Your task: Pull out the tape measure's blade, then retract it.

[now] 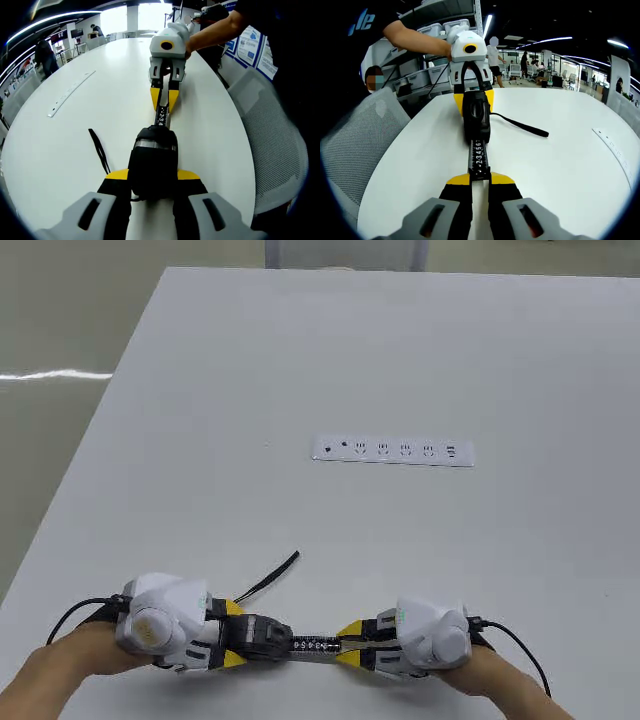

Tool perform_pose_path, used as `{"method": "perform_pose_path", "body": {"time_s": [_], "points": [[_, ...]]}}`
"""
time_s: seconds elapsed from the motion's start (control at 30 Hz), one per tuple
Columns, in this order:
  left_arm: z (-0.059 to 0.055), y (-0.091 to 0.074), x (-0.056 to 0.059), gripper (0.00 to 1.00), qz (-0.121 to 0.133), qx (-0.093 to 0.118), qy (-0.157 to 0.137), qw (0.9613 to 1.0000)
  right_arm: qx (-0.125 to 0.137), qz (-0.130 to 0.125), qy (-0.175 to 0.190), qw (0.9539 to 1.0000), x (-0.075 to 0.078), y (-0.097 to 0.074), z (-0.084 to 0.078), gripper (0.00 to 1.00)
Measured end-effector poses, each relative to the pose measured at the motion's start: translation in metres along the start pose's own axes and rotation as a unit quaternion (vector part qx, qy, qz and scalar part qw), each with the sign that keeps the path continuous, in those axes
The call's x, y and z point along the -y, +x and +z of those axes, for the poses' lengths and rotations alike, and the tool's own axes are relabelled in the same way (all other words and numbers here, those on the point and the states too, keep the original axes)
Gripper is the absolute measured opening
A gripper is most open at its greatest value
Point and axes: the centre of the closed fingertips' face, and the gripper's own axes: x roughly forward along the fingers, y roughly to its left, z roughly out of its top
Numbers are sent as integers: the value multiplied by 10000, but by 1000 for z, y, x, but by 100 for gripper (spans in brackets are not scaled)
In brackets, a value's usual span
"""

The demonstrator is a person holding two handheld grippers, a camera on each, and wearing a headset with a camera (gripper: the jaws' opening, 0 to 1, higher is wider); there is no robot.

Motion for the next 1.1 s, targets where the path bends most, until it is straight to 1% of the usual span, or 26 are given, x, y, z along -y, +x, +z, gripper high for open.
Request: {"method": "perform_pose_path", "body": {"time_s": [1.1], "points": [[1,1,0,27,-35,13,14,10000,-7,-28,44,10000,0,-13,-9,8]]}}
